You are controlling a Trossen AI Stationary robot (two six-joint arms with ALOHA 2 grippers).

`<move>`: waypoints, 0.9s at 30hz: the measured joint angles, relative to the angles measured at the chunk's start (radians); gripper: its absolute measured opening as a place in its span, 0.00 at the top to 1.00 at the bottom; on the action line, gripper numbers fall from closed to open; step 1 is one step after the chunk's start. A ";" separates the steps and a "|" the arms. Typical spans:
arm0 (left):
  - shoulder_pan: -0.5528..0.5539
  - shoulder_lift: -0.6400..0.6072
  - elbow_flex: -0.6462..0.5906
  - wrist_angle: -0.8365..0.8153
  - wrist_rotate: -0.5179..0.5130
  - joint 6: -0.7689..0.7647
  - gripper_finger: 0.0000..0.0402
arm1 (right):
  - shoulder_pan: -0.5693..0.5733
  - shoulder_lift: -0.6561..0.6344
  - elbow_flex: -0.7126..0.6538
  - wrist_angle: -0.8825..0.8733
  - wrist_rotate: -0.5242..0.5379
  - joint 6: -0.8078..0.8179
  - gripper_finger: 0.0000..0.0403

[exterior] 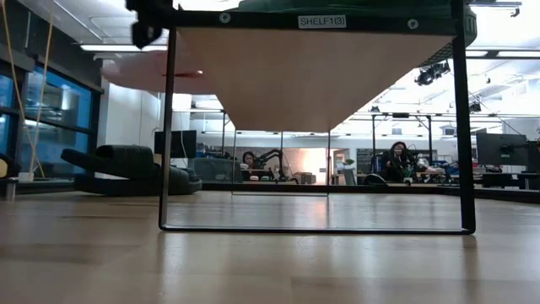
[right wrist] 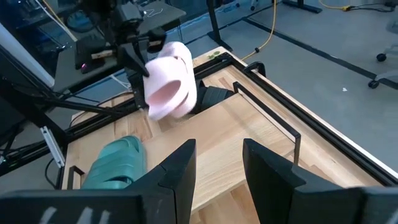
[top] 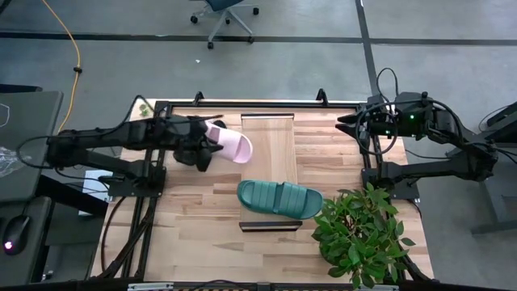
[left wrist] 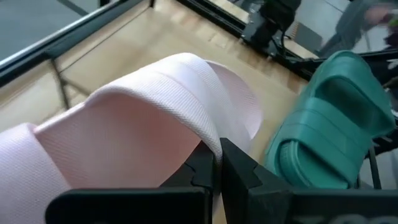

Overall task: Pick and place slippers onto the shelf
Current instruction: Put the pink pair of slippers on the shelf

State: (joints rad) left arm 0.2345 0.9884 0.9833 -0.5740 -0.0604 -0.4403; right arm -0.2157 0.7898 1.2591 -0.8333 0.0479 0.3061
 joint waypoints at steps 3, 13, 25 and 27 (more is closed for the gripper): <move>0.036 0.050 0.000 0.070 0.050 0.023 1.00 | 0.000 0.000 0.000 0.000 0.000 0.002 0.69; 0.129 0.130 0.000 0.251 0.060 0.015 1.00 | 0.000 0.000 0.000 0.000 -0.001 -0.001 0.69; 0.133 0.308 0.223 0.166 0.046 0.126 1.00 | 0.000 0.000 0.000 0.000 -0.002 -0.038 0.69; 0.133 0.346 0.261 0.154 0.049 0.146 1.00 | 0.000 0.000 0.000 -0.001 -0.004 -0.042 0.69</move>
State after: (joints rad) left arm 0.3673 1.3342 1.2444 -0.4199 -0.0116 -0.2939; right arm -0.2157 0.7898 1.2591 -0.8341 0.0440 0.2645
